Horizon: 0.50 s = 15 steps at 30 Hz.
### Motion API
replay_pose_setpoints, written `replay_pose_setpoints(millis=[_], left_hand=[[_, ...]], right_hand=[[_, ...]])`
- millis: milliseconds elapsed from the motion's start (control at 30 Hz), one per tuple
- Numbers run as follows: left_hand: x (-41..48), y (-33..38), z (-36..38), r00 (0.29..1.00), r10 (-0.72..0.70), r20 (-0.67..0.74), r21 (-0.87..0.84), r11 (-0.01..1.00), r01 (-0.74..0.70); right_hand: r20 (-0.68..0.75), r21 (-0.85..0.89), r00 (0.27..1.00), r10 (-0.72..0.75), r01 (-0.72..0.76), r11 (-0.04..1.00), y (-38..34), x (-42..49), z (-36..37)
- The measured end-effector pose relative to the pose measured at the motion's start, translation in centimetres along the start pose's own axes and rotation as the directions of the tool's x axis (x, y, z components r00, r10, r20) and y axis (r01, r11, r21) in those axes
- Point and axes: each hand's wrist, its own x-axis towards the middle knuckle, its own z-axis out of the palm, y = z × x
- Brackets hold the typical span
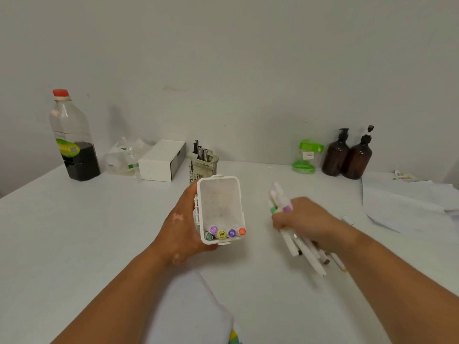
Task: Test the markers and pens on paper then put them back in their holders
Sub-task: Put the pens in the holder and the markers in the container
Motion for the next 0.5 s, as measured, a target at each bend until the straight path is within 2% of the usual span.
replay_pose_setpoints(millis=[67,133,200,300,400,500], left_hand=[[0.1,0.5,-0.1,1.0,0.005,0.007,0.001,1.0,-0.005],[0.1,0.8,-0.1,1.0,0.017,0.012,0.007,1.0,-0.018],[0.1,1.1,0.1,0.999,0.029,0.015,0.018,0.999,-0.029],[0.1,1.2,0.2,0.999,0.053,0.001,0.037,0.998,-0.053],[0.2,1.2,0.3,0.998,0.055,-0.009,0.072,0.996,-0.054],[0.1,1.3,0.4,0.999,0.044,-0.02,0.087,0.995,-0.042]], right_hand=[[-0.079,0.321,0.996,-0.042,0.066,0.945,-2.2,-0.2,-1.2],[-0.172,0.587,0.977,-0.126,0.204,0.783,-5.1,-0.7,-1.5],[-0.267,0.694,0.929,-0.256,0.37,0.617,-7.9,-1.5,-0.8],[-0.343,0.648,0.847,-0.407,0.527,0.55,-10.7,-2.7,2.0],[-0.359,0.525,0.821,-0.443,0.571,0.632,-11.1,-2.9,5.3],[-0.306,0.323,0.811,-0.498,0.581,0.747,-10.0,-2.7,7.1]])
